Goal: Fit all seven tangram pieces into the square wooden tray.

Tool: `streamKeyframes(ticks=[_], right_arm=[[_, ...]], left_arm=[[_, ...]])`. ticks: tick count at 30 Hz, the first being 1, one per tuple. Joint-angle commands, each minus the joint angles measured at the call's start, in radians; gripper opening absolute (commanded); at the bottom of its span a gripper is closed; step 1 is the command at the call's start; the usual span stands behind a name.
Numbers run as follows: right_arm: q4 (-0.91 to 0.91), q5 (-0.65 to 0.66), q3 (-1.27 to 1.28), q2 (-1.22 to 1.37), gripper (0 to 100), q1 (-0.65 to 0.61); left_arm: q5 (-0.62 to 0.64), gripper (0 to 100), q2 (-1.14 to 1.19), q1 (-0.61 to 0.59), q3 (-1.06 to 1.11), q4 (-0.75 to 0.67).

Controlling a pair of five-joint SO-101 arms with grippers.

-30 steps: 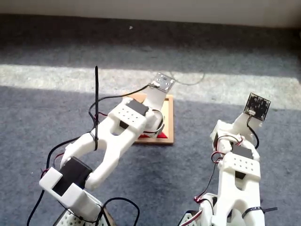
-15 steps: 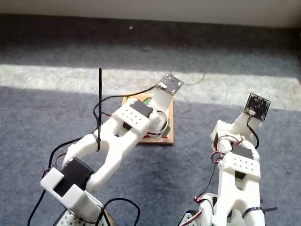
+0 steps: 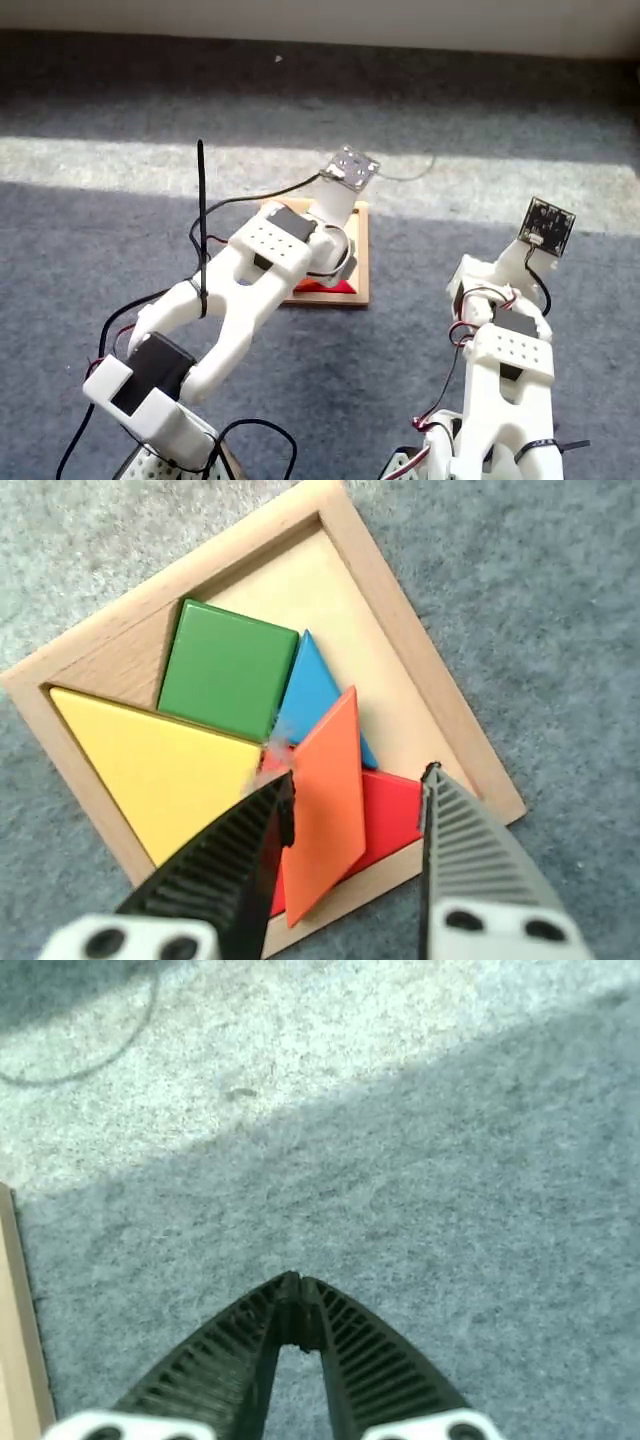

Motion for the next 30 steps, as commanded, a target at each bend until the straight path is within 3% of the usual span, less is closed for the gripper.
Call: streamKeyframes(ticks=[1,6,11,20,30], right_arm=[[-0.022,0.009,-0.012,-0.03,1.0,0.005],[-0.022,0.009,-0.012,-0.03,1.0,0.005],[-0.022,0.009,-0.01,-0.03,1.0,0.005],[-0.022,0.009,-0.012,-0.03,1.0,0.005],[-0.022,0.009,-0.012,-0.03,1.0,0.005]], left_arm=[[-0.002,22,0.024,-0.005,-0.053,-0.018],[-0.002,22,0.194,0.033,-0.163,-0.005],[-0.002,18,0.288,0.042,-0.328,0.152],[-0.009,11,0.297,0.134,-0.332,0.166],[-0.009,12,0.295,0.134,-0.332,0.167]])
